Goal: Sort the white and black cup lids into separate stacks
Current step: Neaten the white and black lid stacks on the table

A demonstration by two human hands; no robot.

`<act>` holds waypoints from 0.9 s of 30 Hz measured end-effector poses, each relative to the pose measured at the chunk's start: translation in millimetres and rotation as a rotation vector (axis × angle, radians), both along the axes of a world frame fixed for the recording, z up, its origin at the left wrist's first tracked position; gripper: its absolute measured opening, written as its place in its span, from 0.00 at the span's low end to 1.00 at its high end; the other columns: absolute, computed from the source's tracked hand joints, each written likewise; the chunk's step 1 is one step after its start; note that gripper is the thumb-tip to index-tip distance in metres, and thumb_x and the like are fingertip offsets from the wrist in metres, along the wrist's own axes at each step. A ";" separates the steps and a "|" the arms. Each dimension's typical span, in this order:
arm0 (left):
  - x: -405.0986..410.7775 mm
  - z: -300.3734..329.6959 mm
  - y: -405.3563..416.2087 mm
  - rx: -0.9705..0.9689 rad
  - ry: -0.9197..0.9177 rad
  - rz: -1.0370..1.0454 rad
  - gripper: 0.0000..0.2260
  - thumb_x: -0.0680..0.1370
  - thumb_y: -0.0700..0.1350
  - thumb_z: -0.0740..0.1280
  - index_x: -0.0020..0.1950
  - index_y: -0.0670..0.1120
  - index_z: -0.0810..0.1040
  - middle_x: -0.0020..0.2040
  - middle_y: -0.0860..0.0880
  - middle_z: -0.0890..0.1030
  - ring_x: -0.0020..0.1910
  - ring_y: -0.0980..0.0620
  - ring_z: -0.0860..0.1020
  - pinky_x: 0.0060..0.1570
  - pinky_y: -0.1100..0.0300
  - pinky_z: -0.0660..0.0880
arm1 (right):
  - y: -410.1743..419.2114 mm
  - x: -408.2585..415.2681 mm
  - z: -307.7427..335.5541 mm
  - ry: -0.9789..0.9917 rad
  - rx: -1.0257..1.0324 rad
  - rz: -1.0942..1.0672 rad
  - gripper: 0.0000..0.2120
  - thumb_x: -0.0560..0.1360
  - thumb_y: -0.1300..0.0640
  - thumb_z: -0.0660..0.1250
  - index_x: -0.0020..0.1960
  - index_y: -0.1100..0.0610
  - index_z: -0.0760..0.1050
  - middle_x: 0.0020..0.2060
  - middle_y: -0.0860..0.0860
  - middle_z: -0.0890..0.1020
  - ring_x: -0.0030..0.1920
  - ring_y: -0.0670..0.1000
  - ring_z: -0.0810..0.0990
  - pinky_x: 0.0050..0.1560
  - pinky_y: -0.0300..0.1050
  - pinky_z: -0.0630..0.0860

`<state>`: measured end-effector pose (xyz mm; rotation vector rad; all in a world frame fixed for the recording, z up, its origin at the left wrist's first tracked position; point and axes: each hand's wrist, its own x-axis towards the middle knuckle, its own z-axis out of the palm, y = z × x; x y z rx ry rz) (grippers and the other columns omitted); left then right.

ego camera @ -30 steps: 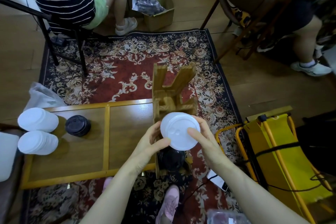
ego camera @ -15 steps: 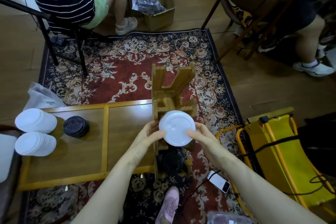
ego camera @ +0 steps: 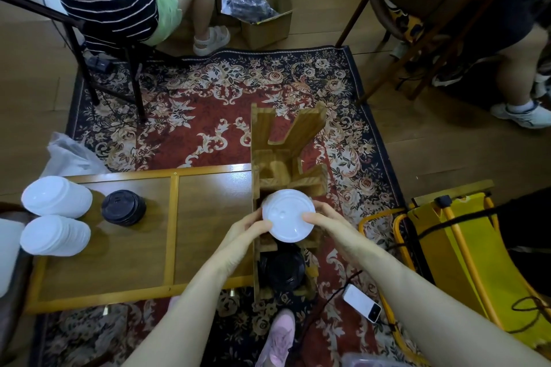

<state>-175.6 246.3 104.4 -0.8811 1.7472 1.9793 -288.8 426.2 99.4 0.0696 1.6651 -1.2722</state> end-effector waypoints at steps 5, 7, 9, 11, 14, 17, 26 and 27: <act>-1.5 -7.6 2.2 -0.033 -0.060 0.056 0.23 0.69 0.57 0.65 0.64 0.59 0.72 0.53 0.65 0.76 0.56 0.62 0.73 0.56 0.64 0.69 | -6.4 -3.6 -6.2 -0.038 0.009 0.040 0.31 0.68 0.41 0.72 0.68 0.49 0.71 0.63 0.46 0.76 0.64 0.47 0.73 0.65 0.48 0.66; -3.9 -12.9 1.1 -0.029 -0.059 0.057 0.14 0.75 0.54 0.68 0.60 0.60 0.72 0.53 0.65 0.76 0.52 0.67 0.73 0.47 0.71 0.69 | -10.3 -3.8 -9.8 -0.054 0.007 0.067 0.25 0.74 0.49 0.70 0.69 0.49 0.70 0.61 0.45 0.76 0.62 0.45 0.73 0.63 0.45 0.66; -6.8 -18.9 0.4 -0.029 -0.081 0.054 0.12 0.81 0.48 0.65 0.65 0.57 0.73 0.59 0.61 0.78 0.52 0.67 0.73 0.48 0.71 0.68 | -12.9 -4.4 -13.1 -0.043 0.029 0.077 0.31 0.72 0.48 0.71 0.72 0.50 0.68 0.65 0.47 0.76 0.64 0.48 0.73 0.66 0.47 0.66; -9.6 -23.2 0.0 -0.056 -0.118 0.062 0.19 0.82 0.46 0.64 0.73 0.47 0.71 0.69 0.51 0.75 0.59 0.61 0.72 0.57 0.66 0.66 | -14.2 -5.5 -15.6 -0.053 0.039 0.060 0.32 0.73 0.48 0.71 0.74 0.51 0.67 0.67 0.49 0.75 0.67 0.50 0.71 0.71 0.51 0.64; -13.1 -26.6 -0.5 -0.102 -0.135 0.112 0.21 0.81 0.44 0.65 0.74 0.42 0.71 0.70 0.47 0.75 0.61 0.56 0.71 0.59 0.62 0.65 | -14.9 -9.6 -21.2 -0.077 0.067 0.045 0.26 0.76 0.51 0.68 0.73 0.52 0.68 0.67 0.50 0.75 0.68 0.52 0.71 0.73 0.54 0.63; -16.6 -32.1 -1.5 -0.120 -0.128 0.163 0.21 0.80 0.44 0.69 0.72 0.41 0.74 0.67 0.46 0.78 0.59 0.54 0.74 0.55 0.64 0.69 | -17.2 -15.8 -24.1 -0.045 0.090 0.047 0.28 0.76 0.52 0.70 0.73 0.55 0.67 0.68 0.51 0.74 0.69 0.53 0.71 0.73 0.54 0.64; -13.9 -24.2 -6.2 -0.186 -0.078 0.185 0.24 0.78 0.44 0.71 0.73 0.42 0.72 0.63 0.51 0.76 0.60 0.57 0.73 0.55 0.66 0.69 | -2.5 -22.4 -11.6 0.027 0.183 0.008 0.28 0.74 0.52 0.72 0.72 0.53 0.68 0.67 0.51 0.73 0.67 0.53 0.72 0.61 0.47 0.70; -11.6 -20.3 -6.3 -0.195 -0.070 0.187 0.23 0.78 0.44 0.71 0.72 0.43 0.72 0.62 0.53 0.76 0.60 0.57 0.73 0.56 0.64 0.68 | -0.1 -22.2 -7.9 0.054 0.207 -0.013 0.24 0.75 0.55 0.71 0.70 0.53 0.70 0.65 0.51 0.74 0.66 0.53 0.72 0.59 0.47 0.71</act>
